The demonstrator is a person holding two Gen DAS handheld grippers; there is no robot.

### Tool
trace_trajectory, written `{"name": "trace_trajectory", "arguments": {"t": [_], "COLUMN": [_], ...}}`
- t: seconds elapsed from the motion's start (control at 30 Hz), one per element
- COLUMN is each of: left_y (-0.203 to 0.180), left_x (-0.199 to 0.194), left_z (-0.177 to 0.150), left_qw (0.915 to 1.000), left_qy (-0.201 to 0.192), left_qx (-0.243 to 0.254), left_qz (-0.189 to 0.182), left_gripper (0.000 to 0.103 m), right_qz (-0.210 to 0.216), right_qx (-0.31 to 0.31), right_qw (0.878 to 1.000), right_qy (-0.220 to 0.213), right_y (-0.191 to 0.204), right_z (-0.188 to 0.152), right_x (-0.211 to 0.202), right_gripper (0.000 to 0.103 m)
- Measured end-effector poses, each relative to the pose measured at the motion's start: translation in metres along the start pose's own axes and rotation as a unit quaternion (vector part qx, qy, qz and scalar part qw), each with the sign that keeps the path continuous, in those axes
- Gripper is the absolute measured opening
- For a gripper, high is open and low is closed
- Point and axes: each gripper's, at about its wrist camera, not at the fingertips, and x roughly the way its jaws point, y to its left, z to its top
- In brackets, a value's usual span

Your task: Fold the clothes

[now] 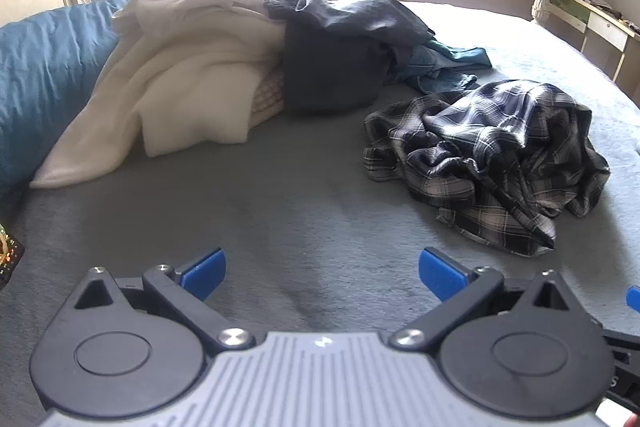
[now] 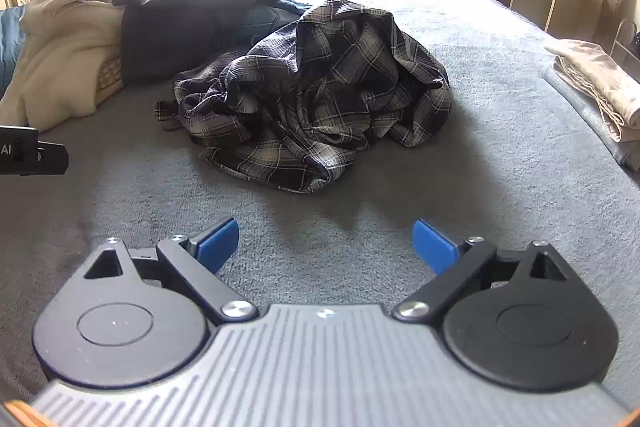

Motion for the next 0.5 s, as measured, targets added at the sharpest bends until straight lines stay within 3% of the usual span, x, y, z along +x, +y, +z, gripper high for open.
{"name": "trace_trajectory", "arguments": {"t": [0.5], "left_y": [-0.0039], "left_x": [-0.0046], "left_z": [-0.0080], "left_qw": [0.9993], "left_qy": [-0.032], "left_qx": [0.020], "left_qz": [0.007], "left_gripper": [0.103], "right_qz": [0.010], "right_qx": [0.001], "right_qw": [1.000], "right_qy": [-0.008], "right_y": [0.0012], "right_z": [0.0008], "right_x": [-0.0018], "right_gripper": [0.097]}}
